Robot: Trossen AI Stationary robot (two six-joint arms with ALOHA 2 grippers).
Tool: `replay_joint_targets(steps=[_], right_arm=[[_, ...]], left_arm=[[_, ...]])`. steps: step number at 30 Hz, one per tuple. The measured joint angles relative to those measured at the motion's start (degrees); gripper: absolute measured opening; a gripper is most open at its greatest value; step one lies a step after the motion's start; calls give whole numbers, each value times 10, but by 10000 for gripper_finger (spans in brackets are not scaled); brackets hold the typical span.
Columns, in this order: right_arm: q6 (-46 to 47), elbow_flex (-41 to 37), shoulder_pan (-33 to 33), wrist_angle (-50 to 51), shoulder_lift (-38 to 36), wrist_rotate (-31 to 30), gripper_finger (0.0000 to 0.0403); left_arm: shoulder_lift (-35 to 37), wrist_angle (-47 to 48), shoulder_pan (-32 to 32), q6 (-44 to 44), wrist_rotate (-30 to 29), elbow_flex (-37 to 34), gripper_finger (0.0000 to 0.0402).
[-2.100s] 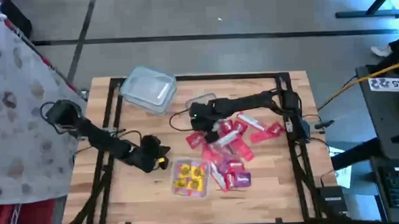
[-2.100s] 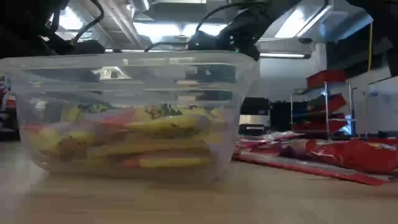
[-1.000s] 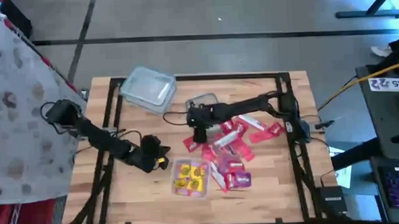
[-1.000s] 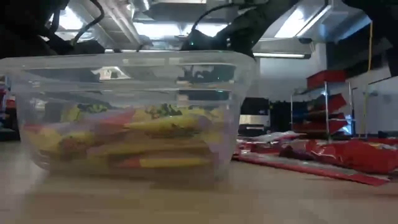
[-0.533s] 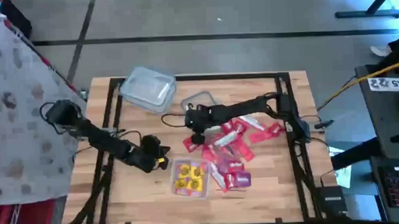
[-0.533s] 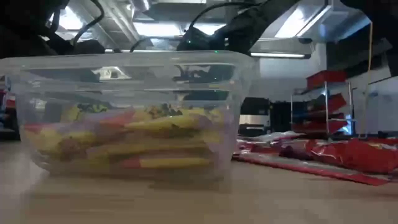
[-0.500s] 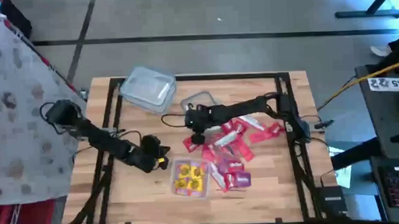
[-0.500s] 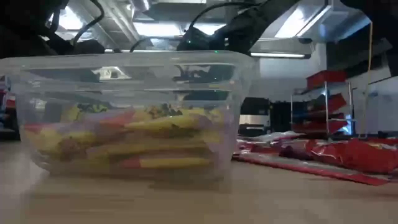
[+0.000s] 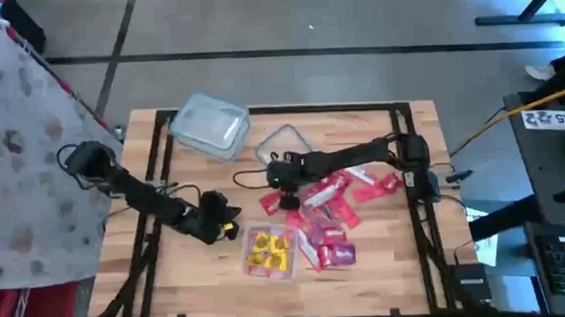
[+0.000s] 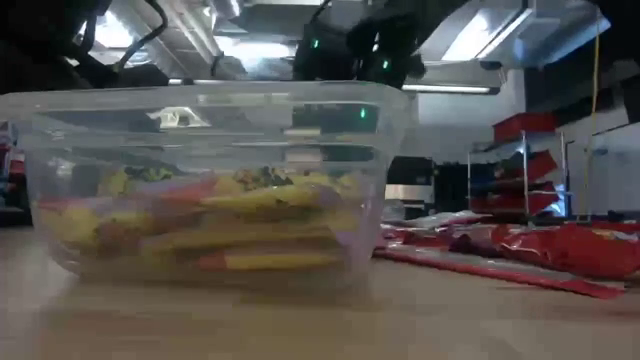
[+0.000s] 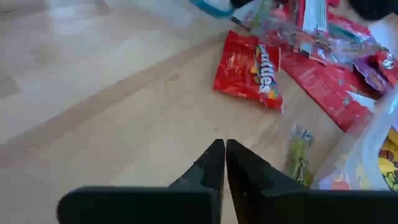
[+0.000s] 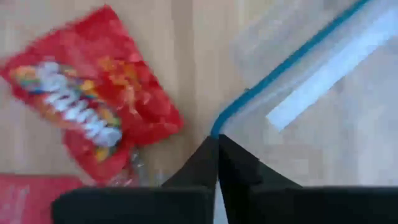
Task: Sort candy
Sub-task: Close the square transparent bin
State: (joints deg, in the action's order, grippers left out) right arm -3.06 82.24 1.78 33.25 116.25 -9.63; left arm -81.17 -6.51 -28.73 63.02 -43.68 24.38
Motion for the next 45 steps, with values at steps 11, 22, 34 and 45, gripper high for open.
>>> replay_joint_targets(steps=[11, 22, 34, 45], right_arm=[[11, 0, -13, -34, -1, 3, 4], [62, 3, 12, -104, 32, -29, 190], [73, 6, 28, -129, 95, -28, 136], [57, 4, 27, -107, 94, -34, 14]], left_arm=[[0, -1, 0, 0, 0, 0, 0], [0, -2, 0, 4, 0, 0, 0], [0, -3, 0, 1, 0, 0, 0], [0, -1, 0, 2, 0, 0, 0]])
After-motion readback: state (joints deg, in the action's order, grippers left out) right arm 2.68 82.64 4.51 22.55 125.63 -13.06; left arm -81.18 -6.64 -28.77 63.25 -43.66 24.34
